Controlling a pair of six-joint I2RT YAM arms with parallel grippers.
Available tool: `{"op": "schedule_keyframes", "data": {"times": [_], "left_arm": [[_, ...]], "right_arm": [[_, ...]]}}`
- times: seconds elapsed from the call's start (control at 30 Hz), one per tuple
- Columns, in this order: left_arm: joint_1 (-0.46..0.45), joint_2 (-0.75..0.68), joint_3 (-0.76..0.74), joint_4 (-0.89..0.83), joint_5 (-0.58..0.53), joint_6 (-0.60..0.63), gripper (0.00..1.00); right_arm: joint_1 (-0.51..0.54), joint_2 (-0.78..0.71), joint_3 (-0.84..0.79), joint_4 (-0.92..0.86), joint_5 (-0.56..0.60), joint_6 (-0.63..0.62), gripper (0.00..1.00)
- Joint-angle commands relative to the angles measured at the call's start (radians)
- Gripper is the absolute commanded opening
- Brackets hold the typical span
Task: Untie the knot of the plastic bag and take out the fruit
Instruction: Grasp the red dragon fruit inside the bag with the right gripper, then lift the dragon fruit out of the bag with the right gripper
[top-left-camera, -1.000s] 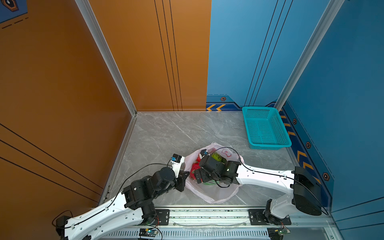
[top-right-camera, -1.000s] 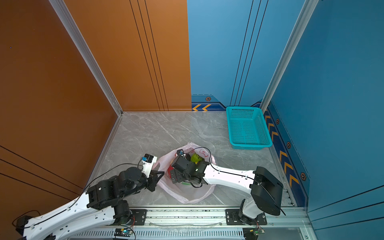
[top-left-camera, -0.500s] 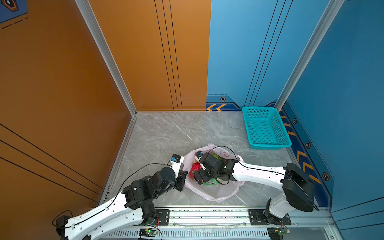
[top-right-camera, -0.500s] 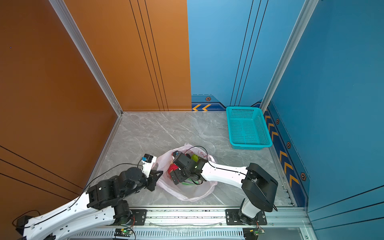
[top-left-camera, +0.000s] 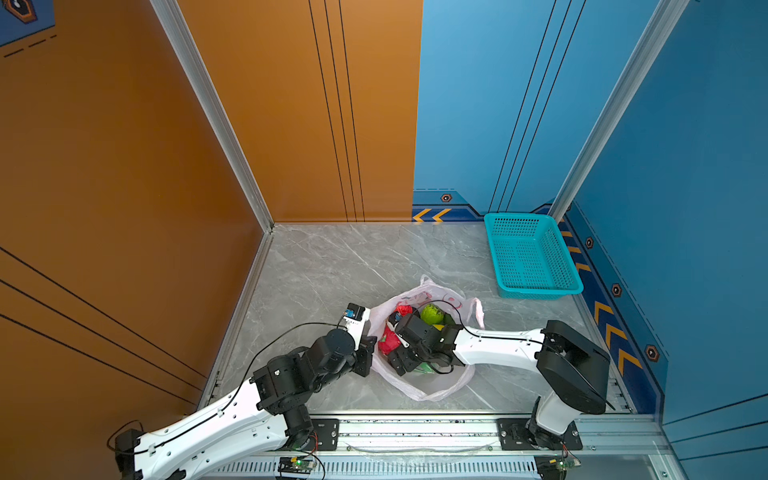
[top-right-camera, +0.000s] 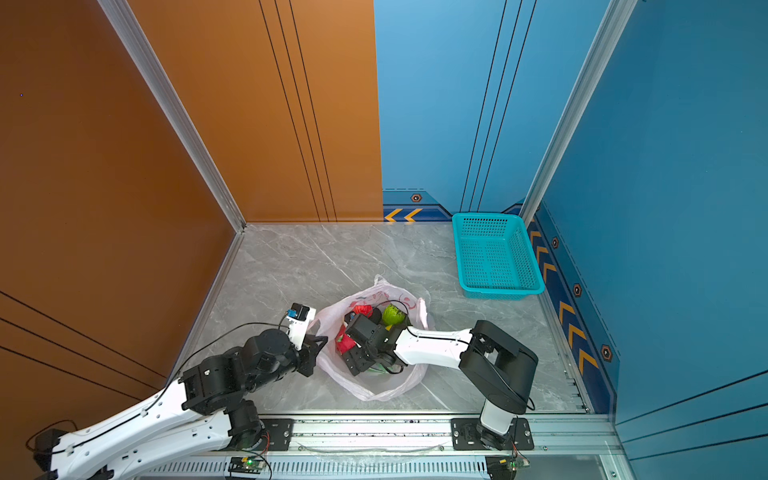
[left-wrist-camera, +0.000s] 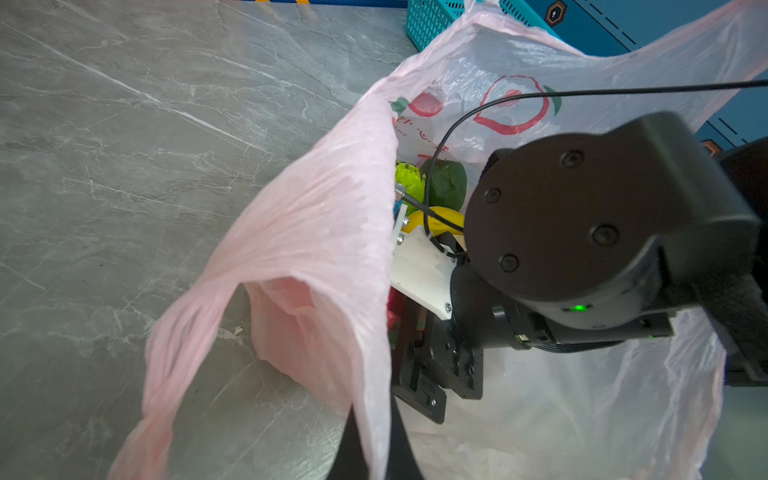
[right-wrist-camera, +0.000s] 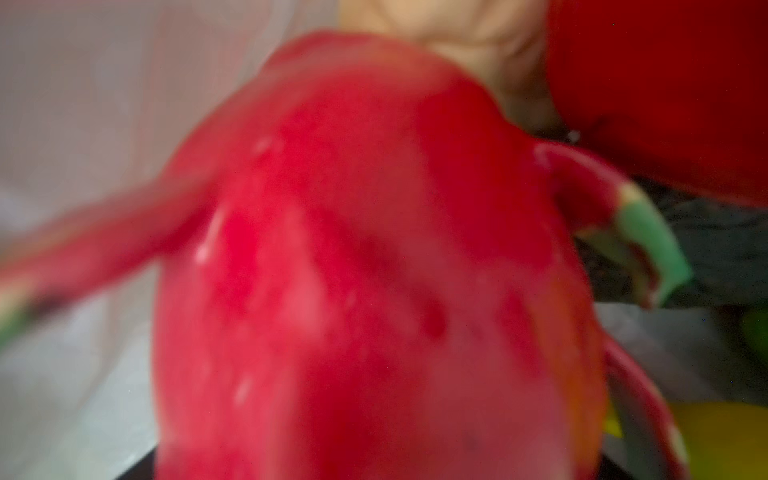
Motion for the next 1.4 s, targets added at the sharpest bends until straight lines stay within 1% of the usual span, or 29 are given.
{"op": "schedule_keyframes", "data": {"times": [0.0,0.2,0.27,0.37,0.47,0.8,0.97,1.17,1.37], "left_arm": [[0.008,-0.014,0.020,-0.020,0.024,0.023,0.00],[0.011,-0.018,0.014,-0.035,0.030,0.026,0.00],[0.012,-0.019,0.014,-0.038,0.028,0.030,0.00],[0.012,-0.018,0.015,-0.045,0.027,0.035,0.00],[0.011,-0.018,0.017,-0.052,0.023,0.036,0.00],[0.011,-0.008,0.033,-0.063,-0.021,0.035,0.00],[0.011,0.012,0.052,-0.065,-0.043,0.040,0.00],[0.011,0.031,0.065,-0.061,-0.047,0.046,0.00],[0.014,0.039,0.075,-0.060,-0.053,0.059,0.00]], "right_arm": [[0.002,0.006,0.014,0.021,0.030,0.003,0.68],[0.010,-0.039,0.003,-0.001,0.040,0.002,0.45],[0.013,-0.058,0.003,-0.015,0.044,0.000,0.34],[0.016,-0.087,0.006,-0.037,0.045,-0.003,0.25],[0.018,-0.121,0.012,-0.060,0.052,0.001,0.20],[0.035,-0.231,0.045,-0.192,0.090,0.015,0.16],[0.065,-0.327,0.045,-0.255,0.132,0.054,0.16],[0.086,-0.429,0.058,-0.316,0.171,0.080,0.15],[0.108,-0.497,0.100,-0.352,0.198,0.087,0.13]]}}
